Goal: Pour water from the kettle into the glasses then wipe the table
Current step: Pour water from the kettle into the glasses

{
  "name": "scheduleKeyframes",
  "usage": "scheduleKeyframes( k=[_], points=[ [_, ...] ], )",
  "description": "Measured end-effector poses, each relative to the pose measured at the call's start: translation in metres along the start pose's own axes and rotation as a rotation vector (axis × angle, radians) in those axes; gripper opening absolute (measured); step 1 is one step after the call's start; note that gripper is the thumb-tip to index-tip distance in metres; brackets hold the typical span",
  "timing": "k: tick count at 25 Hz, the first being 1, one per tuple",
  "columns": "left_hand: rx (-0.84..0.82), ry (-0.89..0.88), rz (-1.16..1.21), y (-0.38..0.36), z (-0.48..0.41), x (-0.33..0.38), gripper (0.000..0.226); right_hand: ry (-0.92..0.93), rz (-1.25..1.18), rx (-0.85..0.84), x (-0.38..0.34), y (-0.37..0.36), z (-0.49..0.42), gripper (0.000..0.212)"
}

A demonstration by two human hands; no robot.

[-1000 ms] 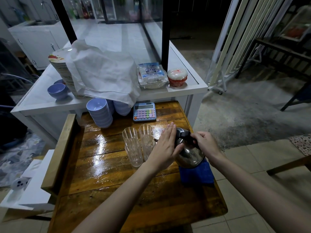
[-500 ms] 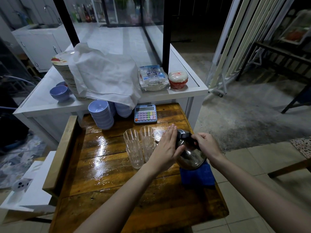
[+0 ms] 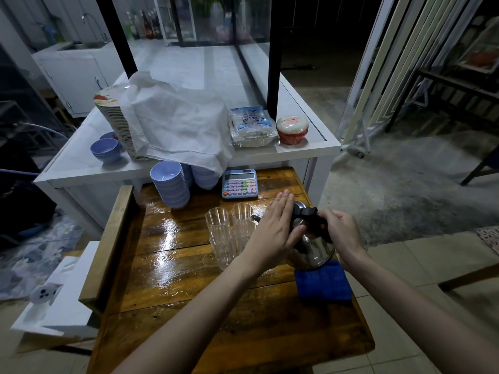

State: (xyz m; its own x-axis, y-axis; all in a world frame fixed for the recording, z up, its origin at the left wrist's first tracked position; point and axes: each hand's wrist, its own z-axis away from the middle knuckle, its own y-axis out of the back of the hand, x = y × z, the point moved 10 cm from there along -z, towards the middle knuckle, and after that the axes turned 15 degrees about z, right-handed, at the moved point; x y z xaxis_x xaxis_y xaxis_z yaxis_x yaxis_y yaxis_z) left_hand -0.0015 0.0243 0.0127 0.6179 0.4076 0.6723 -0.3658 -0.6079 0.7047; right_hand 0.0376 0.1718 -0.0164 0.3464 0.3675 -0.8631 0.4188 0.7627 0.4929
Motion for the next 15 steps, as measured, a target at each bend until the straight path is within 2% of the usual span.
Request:
scheduleKeyframes(
  k=[7, 15],
  points=[
    [0.061, 0.074, 0.035, 0.024, 0.014, -0.012, 0.071, 0.092, 0.067, -0.026, -0.041, -0.016, 0.004, 0.034],
    [0.096, 0.149, 0.094, 0.031, 0.031, -0.031, 0.071, 0.169, 0.198, -0.072, -0.055, -0.038, 0.006, 0.033]
  ],
)
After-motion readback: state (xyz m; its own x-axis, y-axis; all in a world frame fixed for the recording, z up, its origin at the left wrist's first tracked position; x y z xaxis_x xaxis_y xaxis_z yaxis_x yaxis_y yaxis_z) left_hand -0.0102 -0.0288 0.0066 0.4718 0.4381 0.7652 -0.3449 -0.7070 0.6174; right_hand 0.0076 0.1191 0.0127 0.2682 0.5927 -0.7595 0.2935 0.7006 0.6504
